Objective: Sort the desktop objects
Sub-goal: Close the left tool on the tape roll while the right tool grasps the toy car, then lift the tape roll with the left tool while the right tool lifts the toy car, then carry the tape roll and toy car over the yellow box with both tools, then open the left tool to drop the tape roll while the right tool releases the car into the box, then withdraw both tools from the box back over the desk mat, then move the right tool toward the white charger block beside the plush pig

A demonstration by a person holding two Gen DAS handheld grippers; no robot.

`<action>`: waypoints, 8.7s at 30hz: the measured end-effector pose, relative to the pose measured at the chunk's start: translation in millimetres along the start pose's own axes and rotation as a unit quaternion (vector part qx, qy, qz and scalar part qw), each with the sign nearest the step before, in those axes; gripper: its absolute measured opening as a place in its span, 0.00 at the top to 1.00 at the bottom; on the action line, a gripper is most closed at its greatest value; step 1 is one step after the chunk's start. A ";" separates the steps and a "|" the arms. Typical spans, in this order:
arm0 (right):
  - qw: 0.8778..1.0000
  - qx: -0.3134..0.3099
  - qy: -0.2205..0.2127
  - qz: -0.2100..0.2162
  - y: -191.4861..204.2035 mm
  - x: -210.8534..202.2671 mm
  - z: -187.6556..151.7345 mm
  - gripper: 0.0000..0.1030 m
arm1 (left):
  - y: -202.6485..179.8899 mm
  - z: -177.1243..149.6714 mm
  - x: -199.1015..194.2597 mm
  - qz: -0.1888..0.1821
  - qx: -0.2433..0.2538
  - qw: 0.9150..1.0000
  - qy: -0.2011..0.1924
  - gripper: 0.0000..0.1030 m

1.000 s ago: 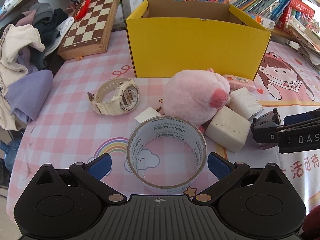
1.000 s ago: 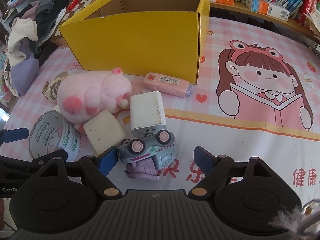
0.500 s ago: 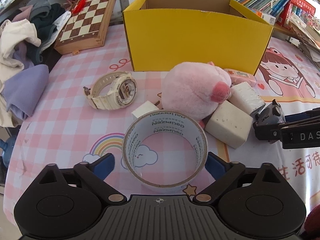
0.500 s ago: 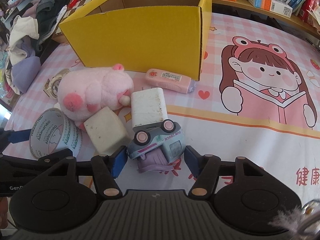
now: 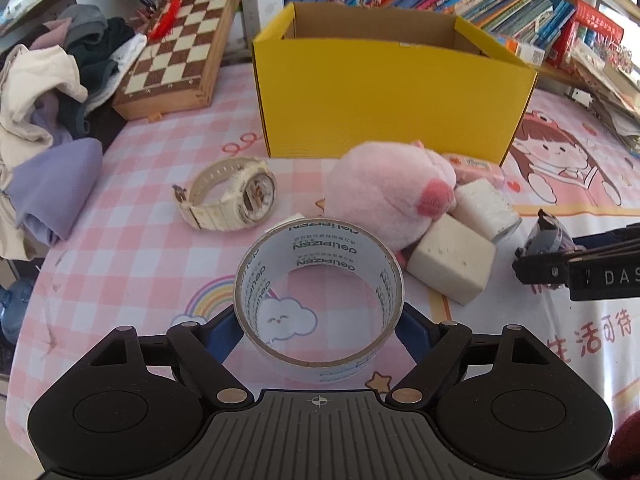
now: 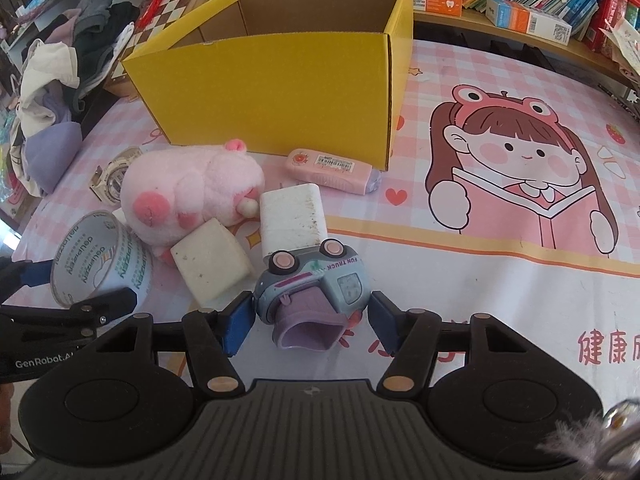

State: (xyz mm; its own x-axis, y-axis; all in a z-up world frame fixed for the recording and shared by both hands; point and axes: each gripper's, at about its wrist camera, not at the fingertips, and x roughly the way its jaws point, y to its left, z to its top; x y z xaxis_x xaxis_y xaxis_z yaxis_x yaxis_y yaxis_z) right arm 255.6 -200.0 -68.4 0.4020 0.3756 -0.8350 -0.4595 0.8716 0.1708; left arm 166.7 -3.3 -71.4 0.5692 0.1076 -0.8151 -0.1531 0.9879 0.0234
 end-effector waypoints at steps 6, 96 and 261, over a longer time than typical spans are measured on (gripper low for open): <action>1.000 0.003 -0.014 -0.006 1.5 -9.0 -2.7 0.42 | 4.6 -0.7 -7.3 -0.008 -0.010 1.000 -0.013 0.20; 0.991 -0.068 -0.113 -0.004 27.1 -92.3 82.7 0.42 | 24.3 86.5 -72.7 -0.145 0.011 0.975 -0.165 0.19; 0.986 0.018 -0.122 -0.112 91.5 -87.4 -93.6 0.13 | 63.1 -50.9 -89.4 0.012 0.088 0.991 -0.101 0.10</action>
State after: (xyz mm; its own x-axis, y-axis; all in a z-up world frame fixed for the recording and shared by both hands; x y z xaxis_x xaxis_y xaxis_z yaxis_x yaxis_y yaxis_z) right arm 104.3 -182.6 -28.7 0.6700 0.2336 -0.7046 -0.3114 0.9501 0.0190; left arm 65.0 43.8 -26.4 0.7195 0.1331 -0.6816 -0.0351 0.9872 0.1557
